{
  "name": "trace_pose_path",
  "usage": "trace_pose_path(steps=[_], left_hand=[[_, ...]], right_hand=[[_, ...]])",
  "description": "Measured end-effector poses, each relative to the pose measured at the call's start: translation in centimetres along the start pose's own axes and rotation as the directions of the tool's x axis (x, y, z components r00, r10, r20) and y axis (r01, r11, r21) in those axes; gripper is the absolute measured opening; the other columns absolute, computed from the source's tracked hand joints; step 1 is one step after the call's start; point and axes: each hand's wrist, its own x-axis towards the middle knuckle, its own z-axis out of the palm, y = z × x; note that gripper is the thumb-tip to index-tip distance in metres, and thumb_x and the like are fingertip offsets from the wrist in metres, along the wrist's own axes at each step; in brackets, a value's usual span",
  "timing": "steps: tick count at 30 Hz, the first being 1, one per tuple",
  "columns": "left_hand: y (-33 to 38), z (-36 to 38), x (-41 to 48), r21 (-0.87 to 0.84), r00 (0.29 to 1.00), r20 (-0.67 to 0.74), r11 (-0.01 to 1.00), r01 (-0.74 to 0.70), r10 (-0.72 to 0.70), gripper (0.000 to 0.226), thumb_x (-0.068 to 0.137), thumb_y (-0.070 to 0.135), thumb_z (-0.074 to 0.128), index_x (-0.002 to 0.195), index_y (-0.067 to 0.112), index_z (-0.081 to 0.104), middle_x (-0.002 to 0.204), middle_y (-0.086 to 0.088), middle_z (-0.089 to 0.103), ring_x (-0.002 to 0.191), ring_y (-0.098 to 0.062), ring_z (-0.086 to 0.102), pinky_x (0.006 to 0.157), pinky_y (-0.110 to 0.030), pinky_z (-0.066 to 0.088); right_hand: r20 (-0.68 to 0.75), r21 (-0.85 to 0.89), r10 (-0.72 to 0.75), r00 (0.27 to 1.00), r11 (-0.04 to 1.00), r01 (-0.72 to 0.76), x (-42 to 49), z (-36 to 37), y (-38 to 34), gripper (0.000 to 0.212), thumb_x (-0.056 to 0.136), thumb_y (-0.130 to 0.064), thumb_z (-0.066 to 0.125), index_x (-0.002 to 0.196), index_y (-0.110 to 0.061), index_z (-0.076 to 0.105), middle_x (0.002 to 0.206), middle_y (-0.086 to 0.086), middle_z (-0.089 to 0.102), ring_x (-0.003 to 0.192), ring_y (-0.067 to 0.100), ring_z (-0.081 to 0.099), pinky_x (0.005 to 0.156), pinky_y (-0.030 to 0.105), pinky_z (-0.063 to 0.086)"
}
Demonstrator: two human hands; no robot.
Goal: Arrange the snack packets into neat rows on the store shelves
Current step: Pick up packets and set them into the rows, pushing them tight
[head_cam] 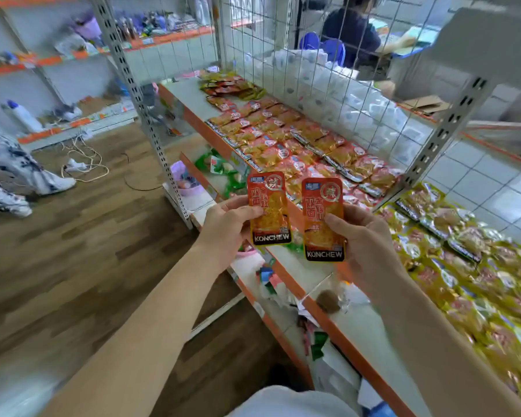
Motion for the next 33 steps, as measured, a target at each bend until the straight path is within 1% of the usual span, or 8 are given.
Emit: trace_pose_path(steps=[3,6,10,14,17,26,31,33], left_hand=[[1.0,0.8,1.9,0.018,0.999,-0.003,0.999,-0.033,0.033,0.033,0.088,-0.007,0.062,0.12,-0.001,0.064,0.109,-0.018,0.074,0.091,-0.027,0.074,0.072,-0.035,0.061],[1.4,0.7,3.4,0.049,0.998,-0.027,0.997,-0.056,0.057,0.032,0.088,-0.007,0.063,0.119,-0.001,0.066,0.109,-0.018,0.074,0.099,-0.033,0.073,0.084,-0.043,0.06],[2.1,-0.3,5.3,0.068,0.995,-0.059,0.994,-0.081,0.085,0.03,0.088,-0.006,0.065,0.117,0.0,0.068,0.108,-0.016,0.075,0.097,-0.031,0.073,0.087,-0.044,0.058],[2.9,-1.6,7.7,0.084,0.995,-0.068,0.994,-0.073,0.079,0.024,0.087,-0.002,0.069,0.111,0.005,0.072,0.105,-0.011,0.076,0.098,-0.029,0.073,0.089,-0.043,0.057],[3.8,-2.6,10.0,0.065,0.997,-0.027,0.996,-0.064,0.066,0.023,0.087,-0.002,0.069,0.107,0.007,0.072,0.105,-0.01,0.076,0.098,-0.028,0.073,0.086,-0.041,0.057],[10.0,-9.5,17.1,0.151,0.99,0.107,0.983,-0.107,0.092,0.022,0.087,-0.001,0.07,0.105,0.01,0.073,0.105,-0.008,0.077,0.1,-0.027,0.073,0.094,-0.045,0.055],[13.6,-14.0,20.3,0.171,0.983,0.136,0.974,-0.148,0.126,0.021,0.088,-0.006,0.067,0.098,0.011,0.074,0.096,-0.005,0.078,0.088,-0.019,0.074,0.077,-0.031,0.058],[14.6,-15.6,21.3,0.203,0.983,0.138,0.968,-0.151,0.124,0.02,0.088,-0.003,0.068,0.096,0.014,0.074,0.098,-0.005,0.078,0.093,-0.021,0.074,0.084,-0.035,0.057]], right_hand=[[-0.009,-0.035,-0.016,1.0,0.999,0.016,2.2,0.6,-1.1,0.026,0.087,0.0,0.069,0.113,-0.005,0.068,0.103,0.012,0.076,0.093,0.029,0.074,0.082,0.046,0.058],[-0.006,-0.07,-0.021,1.0,0.997,0.02,3.8,1.3,-1.7,0.026,0.088,0.0,0.068,0.113,-0.005,0.067,0.101,0.007,0.077,0.087,0.023,0.075,0.075,0.041,0.059],[-0.031,-0.079,-0.015,0.999,0.997,0.012,5.9,2.7,-1.5,0.031,0.088,-0.002,0.07,0.119,-0.004,0.066,0.104,0.007,0.076,0.09,0.024,0.075,0.082,0.044,0.059],[-0.081,-0.069,-0.042,0.996,0.997,0.037,7.7,4.6,-0.7,0.025,0.085,-0.001,0.073,0.109,-0.007,0.07,0.101,0.008,0.076,0.091,0.026,0.074,0.087,0.048,0.059],[-0.131,-0.037,-0.083,0.988,0.996,0.078,8.6,6.4,-0.5,0.021,0.081,0.001,0.075,0.099,-0.01,0.072,0.096,0.008,0.077,0.087,0.026,0.075,0.087,0.048,0.059],[-0.251,0.054,-0.121,0.96,0.989,0.139,12.0,16.2,1.1,0.02,0.081,0.002,0.074,0.096,-0.011,0.072,0.101,0.012,0.076,0.096,0.035,0.072,0.093,0.056,0.055],[-0.272,0.105,-0.187,0.944,0.969,0.222,13.8,22.0,1.9,0.032,0.082,0.006,0.071,0.072,-0.023,0.08,0.089,0.004,0.078,0.084,0.025,0.073,0.092,0.05,0.056],[-0.274,0.126,-0.201,0.941,0.962,0.242,14.3,24.0,2.5,0.037,0.082,0.005,0.071,0.069,-0.029,0.081,0.086,-0.001,0.078,0.088,0.025,0.072,0.097,0.052,0.053]])
